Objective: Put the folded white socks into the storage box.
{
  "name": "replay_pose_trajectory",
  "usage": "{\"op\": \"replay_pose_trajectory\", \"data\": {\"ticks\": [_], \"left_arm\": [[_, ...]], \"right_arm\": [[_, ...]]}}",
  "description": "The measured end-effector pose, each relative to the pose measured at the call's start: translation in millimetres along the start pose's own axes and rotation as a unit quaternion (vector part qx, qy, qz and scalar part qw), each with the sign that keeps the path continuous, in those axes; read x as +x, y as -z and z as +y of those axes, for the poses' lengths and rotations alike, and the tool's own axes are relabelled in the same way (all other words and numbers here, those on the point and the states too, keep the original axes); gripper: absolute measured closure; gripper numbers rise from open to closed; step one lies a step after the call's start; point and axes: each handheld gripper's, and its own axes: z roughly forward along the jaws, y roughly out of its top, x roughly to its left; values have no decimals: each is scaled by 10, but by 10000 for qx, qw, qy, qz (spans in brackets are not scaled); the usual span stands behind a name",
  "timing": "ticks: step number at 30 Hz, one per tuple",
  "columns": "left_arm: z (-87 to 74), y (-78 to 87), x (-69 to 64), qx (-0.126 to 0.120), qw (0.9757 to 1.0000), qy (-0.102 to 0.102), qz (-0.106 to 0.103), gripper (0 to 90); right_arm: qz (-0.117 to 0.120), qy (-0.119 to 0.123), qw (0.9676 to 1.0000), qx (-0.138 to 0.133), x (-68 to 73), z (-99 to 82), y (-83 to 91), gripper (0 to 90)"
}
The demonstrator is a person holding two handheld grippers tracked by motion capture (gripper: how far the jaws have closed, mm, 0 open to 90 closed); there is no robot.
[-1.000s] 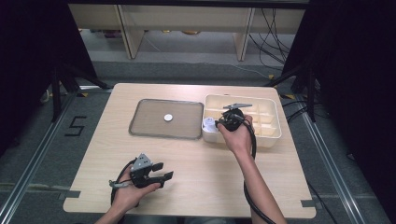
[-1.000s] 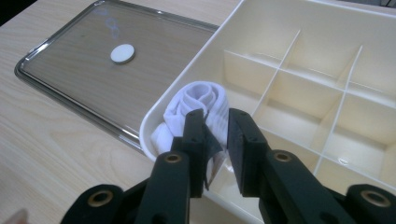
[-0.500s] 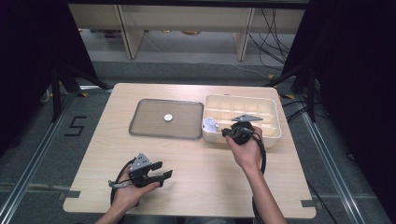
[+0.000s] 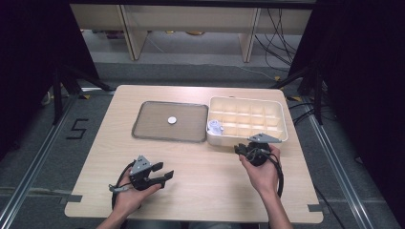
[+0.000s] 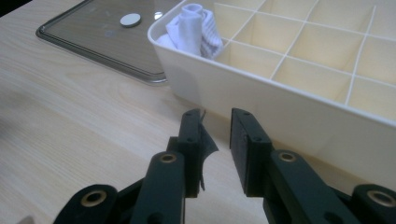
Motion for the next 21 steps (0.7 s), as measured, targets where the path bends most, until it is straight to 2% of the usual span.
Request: {"op": "replay_pose_trajectory", "data": {"ticks": [1, 2, 5, 10, 13, 14, 19, 21], "left_arm": [[-1, 3, 6, 2, 10000, -21, 11, 412], [-6, -3, 8, -42, 10000, 49, -16, 411], [-2, 4, 25, -71, 10000, -32, 28, 411], [-3, 4, 38, -164, 9998, -36, 82, 411], [-2, 6, 45, -198, 9997, -44, 133, 411], [-2, 6, 48, -211, 9997, -57, 141, 411], [-3, 1, 60, -311, 9994, -121, 133, 410], [-8, -3, 64, -334, 9993, -90, 133, 410]], "right_arm": [[-9, 19, 10000, -42, -15, -42, 14, 742], [-18, 1, 10000, -42, -16, -66, 22, 736], [-59, -17, 10000, -67, -37, -164, 44, 715], [-136, -19, 9998, -164, -74, -307, 62, 693], [-121, -68, 9998, -146, -72, -400, 73, 677], [-194, -68, 9997, -127, -69, -429, 80, 673], [-156, -53, 9996, -227, -89, -555, 56, 644], [-206, -71, 9996, -158, -79, -592, 63, 627]]}}
